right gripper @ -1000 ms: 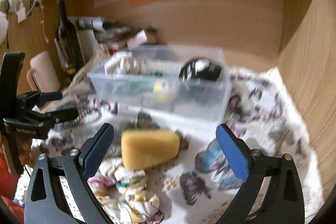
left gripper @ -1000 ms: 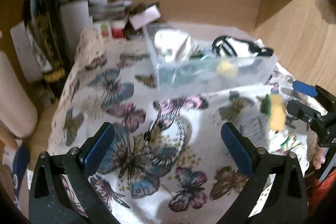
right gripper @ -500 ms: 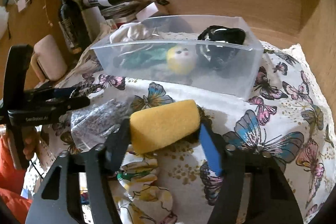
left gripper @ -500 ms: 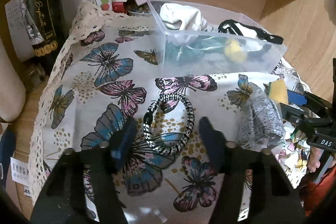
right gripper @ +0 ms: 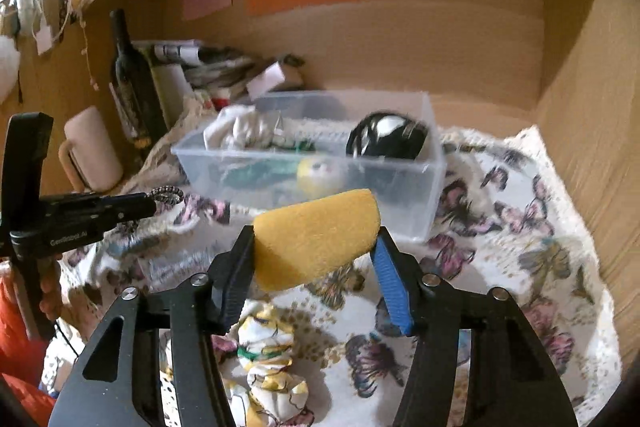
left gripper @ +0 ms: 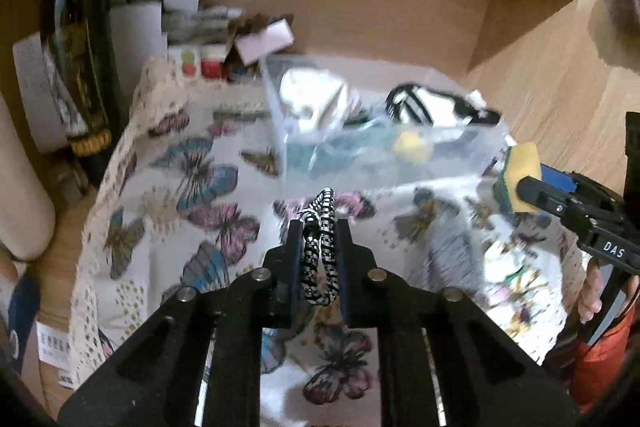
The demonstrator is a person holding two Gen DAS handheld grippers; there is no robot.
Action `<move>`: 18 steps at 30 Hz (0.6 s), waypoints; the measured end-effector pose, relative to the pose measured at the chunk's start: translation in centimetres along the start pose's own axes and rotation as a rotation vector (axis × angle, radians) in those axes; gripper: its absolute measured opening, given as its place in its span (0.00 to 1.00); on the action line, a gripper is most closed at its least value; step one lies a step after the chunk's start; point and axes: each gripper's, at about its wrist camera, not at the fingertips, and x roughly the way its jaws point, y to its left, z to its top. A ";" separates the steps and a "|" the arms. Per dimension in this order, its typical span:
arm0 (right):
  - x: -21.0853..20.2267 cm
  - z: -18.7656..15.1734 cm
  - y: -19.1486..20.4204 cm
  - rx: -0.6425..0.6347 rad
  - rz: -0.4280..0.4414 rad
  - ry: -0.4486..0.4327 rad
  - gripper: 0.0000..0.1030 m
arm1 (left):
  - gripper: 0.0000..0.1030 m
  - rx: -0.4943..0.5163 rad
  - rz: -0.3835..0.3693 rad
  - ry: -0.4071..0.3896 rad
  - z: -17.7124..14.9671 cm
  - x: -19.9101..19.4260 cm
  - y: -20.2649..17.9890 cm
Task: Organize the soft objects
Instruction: 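Drop the braided cord into the clear box with the left tool while the right tool drops the sponge in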
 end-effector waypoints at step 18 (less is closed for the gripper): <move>-0.4 6.3 0.7 -0.056 -0.026 -0.157 0.52 | 0.14 0.057 -0.048 -0.161 7.7 -1.7 -2.9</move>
